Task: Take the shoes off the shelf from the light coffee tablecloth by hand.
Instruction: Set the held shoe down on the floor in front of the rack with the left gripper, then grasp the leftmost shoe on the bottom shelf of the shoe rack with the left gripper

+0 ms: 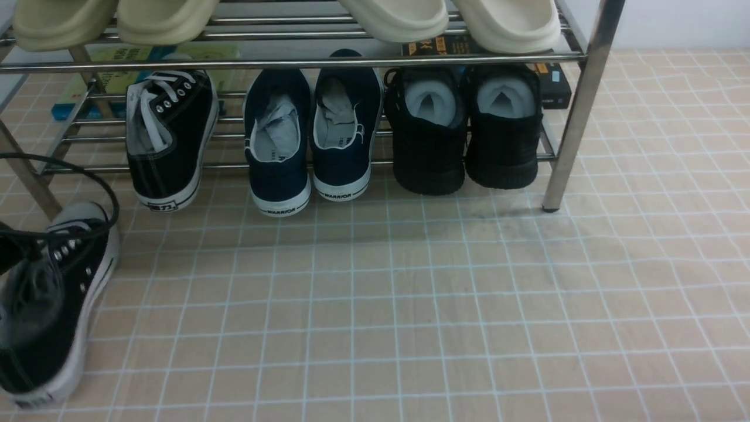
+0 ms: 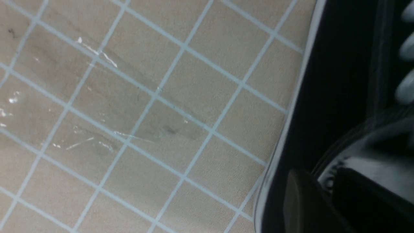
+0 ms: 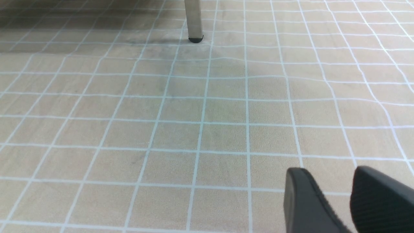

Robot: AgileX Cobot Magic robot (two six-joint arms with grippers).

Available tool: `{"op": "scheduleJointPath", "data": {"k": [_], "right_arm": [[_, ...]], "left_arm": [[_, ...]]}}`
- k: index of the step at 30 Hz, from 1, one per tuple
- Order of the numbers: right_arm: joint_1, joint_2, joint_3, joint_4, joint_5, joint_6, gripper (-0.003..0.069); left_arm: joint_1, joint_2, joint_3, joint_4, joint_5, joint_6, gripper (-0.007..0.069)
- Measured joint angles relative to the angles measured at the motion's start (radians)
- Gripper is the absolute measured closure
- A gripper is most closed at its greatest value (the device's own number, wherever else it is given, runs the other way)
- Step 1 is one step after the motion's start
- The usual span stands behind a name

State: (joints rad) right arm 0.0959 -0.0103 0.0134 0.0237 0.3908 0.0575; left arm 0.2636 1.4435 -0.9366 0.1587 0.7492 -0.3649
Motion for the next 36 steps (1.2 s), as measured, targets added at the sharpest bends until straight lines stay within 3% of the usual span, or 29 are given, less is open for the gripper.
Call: {"op": "scheduleJointPath", "data": {"k": [4,7,11,12,13,15,21,24,27,31,36], "right_arm": [[0.000,0.000,0.000,0.000,0.000,0.000,0.0419],[0.000,0.000,0.000,0.000,0.000,0.000,0.0419],[0.000,0.000,0.000,0.000,0.000,0.000,0.0419],[0.000,0.000,0.000,0.000,0.000,0.000,0.0419],[0.000,0.000,0.000,0.000,0.000,0.000,0.0419],[0.000,0.000,0.000,0.000,0.000,0.000,0.0419],[0.000,0.000,0.000,0.000,0.000,0.000,0.0419],[0.000,0.000,0.000,0.000,0.000,0.000,0.0419],[0.000,0.000,0.000,0.000,0.000,0.000,0.0419],[0.000,0.000,0.000,0.000,0.000,0.000,0.0419],[0.000,0.000,0.000,0.000,0.000,0.000,0.0419]], "left_arm": [[0.000,-0.002,-0.061,0.016,0.064,0.002,0.0316],[0.000,-0.003,-0.136,0.024,0.164,0.002,0.0299],[0.000,-0.010,-0.223,0.021,0.270,0.027,0.0394],[0.000,-0.018,-0.261,-0.002,0.310,0.060,0.0495],[0.000,-0.018,-0.264,-0.006,0.316,0.064,0.0507],[0.000,-0.022,-0.289,-0.089,0.348,0.127,0.0603],[0.000,-0.022,-0.356,-0.319,0.361,0.223,0.0617],[-0.004,-0.021,-0.380,-0.369,0.339,0.228,0.0584],[-0.035,0.000,-0.402,-0.375,0.289,0.228,0.0504],[-0.128,0.083,-0.467,-0.367,0.230,0.228,0.0329],[-0.160,0.191,-0.554,-0.307,0.172,0.175,0.0223]]}}
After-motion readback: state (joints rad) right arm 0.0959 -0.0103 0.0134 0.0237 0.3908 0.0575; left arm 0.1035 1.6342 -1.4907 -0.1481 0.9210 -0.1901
